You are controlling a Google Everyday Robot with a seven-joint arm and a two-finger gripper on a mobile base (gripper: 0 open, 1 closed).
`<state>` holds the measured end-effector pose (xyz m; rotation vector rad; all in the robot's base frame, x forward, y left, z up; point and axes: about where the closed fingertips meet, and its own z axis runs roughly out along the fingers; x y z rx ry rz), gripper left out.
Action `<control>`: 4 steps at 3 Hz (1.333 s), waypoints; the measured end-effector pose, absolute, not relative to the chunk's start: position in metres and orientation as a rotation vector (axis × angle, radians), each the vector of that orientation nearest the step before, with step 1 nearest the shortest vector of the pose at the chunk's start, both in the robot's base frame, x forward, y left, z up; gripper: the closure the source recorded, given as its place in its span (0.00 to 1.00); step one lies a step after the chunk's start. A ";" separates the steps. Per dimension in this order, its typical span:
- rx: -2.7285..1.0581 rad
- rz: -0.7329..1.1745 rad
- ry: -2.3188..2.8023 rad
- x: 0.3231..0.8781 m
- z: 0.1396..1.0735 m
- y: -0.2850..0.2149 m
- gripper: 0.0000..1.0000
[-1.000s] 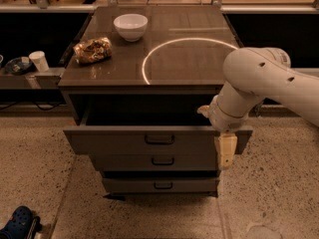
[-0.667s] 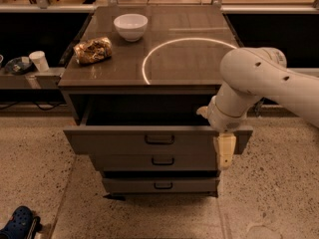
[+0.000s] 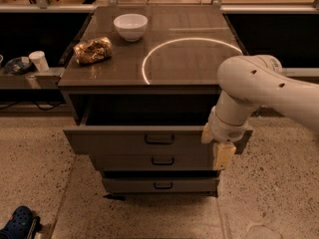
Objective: Open top drawer
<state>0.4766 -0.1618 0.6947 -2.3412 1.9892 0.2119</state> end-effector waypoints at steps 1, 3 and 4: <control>-2.357 0.229 1.979 0.475 0.689 -0.155 0.24; -2.358 0.157 1.983 0.488 0.716 -0.147 0.00; -2.369 0.182 1.980 0.506 0.710 -0.144 0.00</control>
Offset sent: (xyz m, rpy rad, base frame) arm 0.0083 0.0174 0.0270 -0.0232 -0.0406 -0.0021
